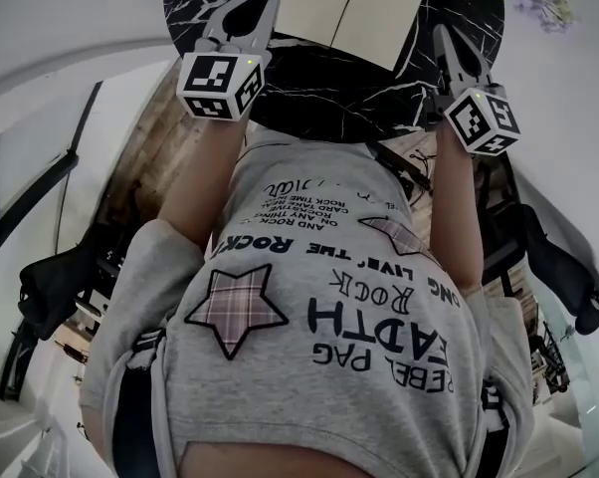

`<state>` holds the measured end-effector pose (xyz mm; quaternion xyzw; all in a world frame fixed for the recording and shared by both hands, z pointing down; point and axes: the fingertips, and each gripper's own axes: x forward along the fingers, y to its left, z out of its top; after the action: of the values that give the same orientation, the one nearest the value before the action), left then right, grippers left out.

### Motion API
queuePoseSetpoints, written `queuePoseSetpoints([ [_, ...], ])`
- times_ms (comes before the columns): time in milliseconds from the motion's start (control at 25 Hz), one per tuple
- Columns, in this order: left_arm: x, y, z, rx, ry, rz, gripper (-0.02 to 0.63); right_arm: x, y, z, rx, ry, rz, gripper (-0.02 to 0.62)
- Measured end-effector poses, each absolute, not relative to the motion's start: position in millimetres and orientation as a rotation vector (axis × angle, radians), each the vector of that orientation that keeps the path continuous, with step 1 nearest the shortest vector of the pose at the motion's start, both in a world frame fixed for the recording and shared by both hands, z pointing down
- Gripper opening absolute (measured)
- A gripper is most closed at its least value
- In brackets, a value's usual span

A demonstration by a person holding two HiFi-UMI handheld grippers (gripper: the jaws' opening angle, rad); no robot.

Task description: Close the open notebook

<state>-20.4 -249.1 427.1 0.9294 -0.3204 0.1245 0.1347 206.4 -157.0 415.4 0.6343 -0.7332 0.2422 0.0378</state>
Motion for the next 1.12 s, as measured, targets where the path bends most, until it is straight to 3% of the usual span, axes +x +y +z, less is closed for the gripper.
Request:
queuePoseSetpoints([
  [640,-15.2,-261.7,471.4,2.656,-0.912,0.494,0.009,202.8,-146.1,520.7,1.839,-2.098,1.093,0.023],
  [800,-11.8,-264.2,480.3,2.651,-0.895,0.524,0.009,202.7,-146.4,535.8,1.837,-2.046,1.159,0.121],
  [1120,-12.2,-269.6,516.4,2.603,-0.886,0.636,0.009,199.3,-141.5,571.0,1.773,-1.92,1.232,0.17],
])
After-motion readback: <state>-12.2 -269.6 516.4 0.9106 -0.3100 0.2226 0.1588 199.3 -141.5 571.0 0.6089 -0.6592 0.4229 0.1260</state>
